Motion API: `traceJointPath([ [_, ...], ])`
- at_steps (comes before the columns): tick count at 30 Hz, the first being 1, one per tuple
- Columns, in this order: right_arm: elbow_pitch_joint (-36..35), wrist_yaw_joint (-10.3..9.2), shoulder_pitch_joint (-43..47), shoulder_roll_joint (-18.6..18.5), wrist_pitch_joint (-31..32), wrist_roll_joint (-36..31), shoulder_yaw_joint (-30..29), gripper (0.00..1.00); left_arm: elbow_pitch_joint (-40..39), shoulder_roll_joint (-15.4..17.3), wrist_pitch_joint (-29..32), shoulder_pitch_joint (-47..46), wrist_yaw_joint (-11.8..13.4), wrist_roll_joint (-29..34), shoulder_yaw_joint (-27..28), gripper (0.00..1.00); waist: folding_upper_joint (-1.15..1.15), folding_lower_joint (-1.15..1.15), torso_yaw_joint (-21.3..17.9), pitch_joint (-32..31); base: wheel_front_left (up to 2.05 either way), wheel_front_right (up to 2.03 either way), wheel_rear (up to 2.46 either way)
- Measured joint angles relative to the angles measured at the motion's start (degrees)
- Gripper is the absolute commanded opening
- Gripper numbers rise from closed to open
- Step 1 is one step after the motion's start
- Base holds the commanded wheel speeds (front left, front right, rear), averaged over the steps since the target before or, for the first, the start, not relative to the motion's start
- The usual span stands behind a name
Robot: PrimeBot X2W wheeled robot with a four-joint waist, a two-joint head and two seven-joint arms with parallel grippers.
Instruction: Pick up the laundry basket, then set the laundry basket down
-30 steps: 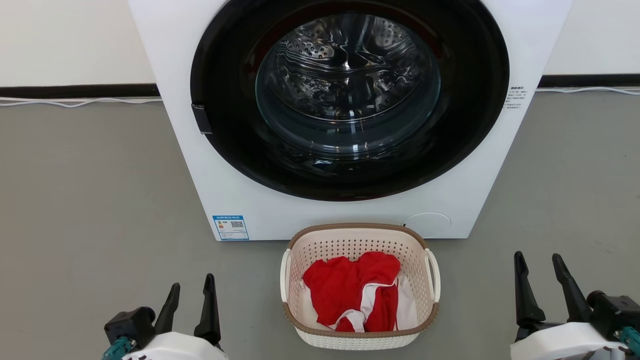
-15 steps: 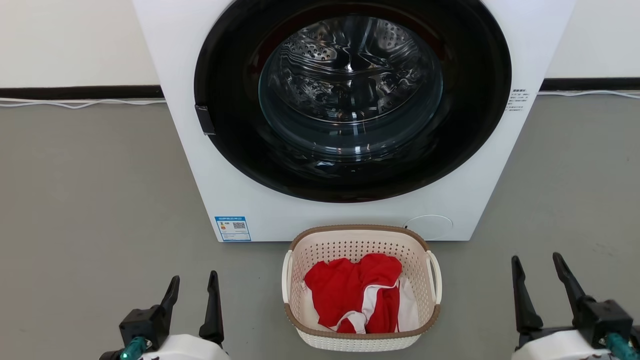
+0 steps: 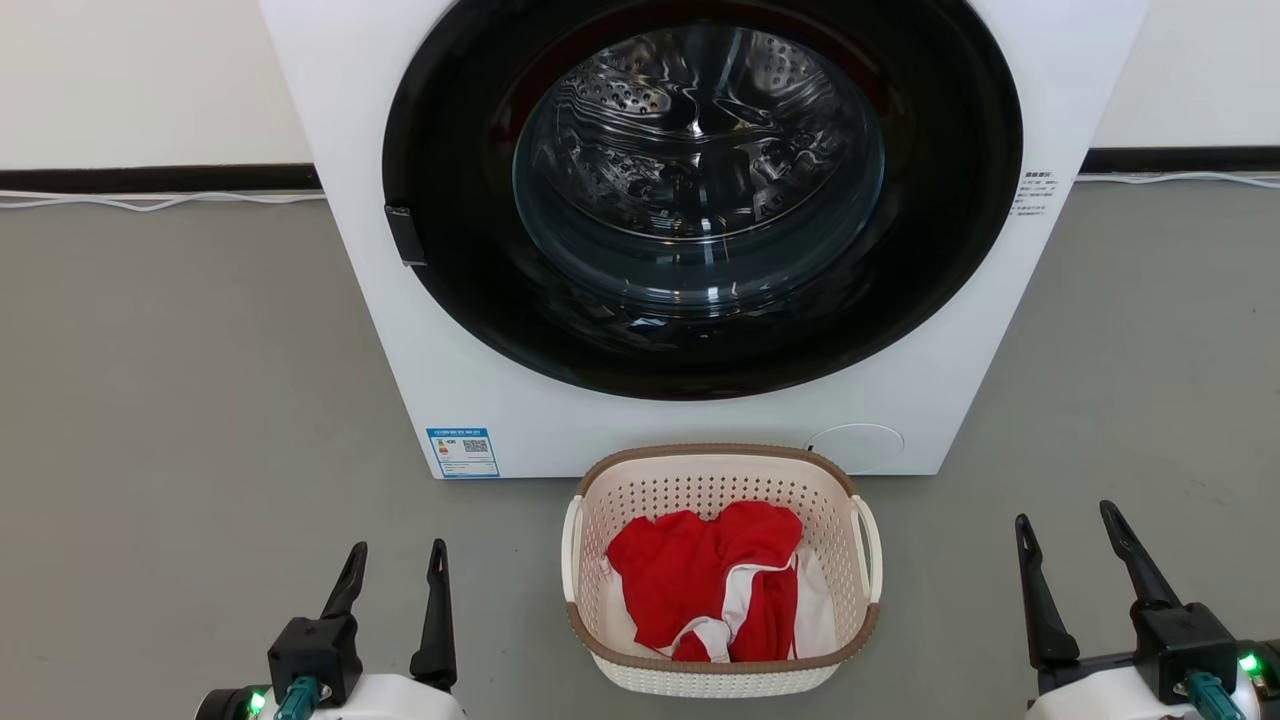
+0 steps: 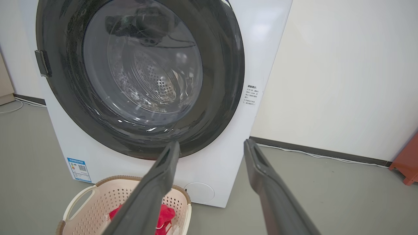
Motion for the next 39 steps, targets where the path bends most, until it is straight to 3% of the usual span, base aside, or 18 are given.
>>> traceJointPath([
  [20, 2.6, 0.00, -3.7, 0.0, 0.0, 0.7, -0.7, 1.00, 0.7, 0.0, 0.0, -2.0, -0.1, -0.1, -0.3, 1.00, 0.00, 0.00, -0.3, 5.3, 0.00, 0.00, 0.00],
  [35, 16.4, 0.02, -20.9, -0.3, -0.2, 0.4, -4.3, 1.00, 13.0, -0.1, -0.3, -19.0, -0.2, -7.0, -5.5, 1.00, 0.00, 0.00, -0.2, 18.4, 0.00, 0.00, 0.00],
  [39, 23.4, 0.01, -27.2, -0.6, -0.2, 0.4, -5.5, 1.00, 18.5, -0.3, -0.3, -26.6, -0.2, -8.2, -8.2, 1.00, 0.00, 0.00, 0.2, 23.8, 0.00, 0.00, 0.00],
])
